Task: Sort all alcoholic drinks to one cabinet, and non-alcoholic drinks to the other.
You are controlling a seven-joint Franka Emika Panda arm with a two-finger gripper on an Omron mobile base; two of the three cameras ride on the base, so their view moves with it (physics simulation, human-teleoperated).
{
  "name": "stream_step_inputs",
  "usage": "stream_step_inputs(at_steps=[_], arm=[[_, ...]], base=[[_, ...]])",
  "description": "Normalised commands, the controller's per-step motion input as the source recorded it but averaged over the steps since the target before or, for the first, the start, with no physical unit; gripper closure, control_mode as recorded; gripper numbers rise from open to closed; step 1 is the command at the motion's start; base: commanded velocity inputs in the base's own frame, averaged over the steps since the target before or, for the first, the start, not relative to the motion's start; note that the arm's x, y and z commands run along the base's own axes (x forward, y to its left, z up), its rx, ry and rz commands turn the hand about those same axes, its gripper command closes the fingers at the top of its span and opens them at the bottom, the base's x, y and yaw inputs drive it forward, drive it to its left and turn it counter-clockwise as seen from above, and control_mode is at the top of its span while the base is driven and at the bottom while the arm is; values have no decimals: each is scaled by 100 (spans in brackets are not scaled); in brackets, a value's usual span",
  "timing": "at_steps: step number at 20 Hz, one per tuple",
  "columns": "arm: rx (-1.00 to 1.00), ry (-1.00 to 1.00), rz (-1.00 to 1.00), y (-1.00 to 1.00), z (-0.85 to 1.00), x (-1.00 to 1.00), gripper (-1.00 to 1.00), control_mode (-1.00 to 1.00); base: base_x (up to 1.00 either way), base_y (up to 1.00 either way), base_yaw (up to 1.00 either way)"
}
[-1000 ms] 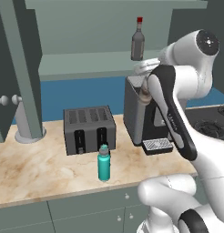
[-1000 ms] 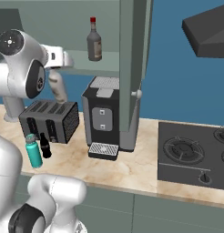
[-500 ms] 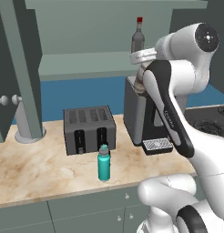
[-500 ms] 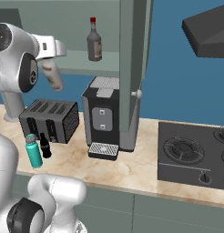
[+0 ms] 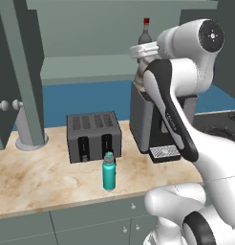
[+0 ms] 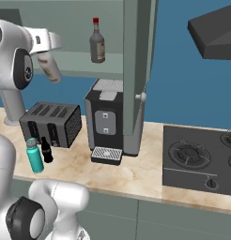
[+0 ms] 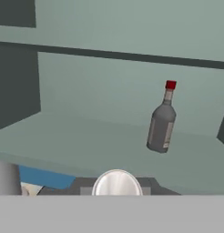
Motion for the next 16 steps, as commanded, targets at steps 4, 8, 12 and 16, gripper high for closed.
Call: stream_step_inputs(at_steps=[4, 8, 12, 16], arm=[[0, -8, 0, 20, 15, 10, 100, -100], [0, -10, 0, 24, 7, 16, 100, -100], [0, -10, 0, 23, 3, 22, 100, -100], [0, -7, 0, 20, 0, 34, 100, -100]], base=[[0, 0, 0], [0, 0, 0], [0, 0, 0], [0, 0, 0]])
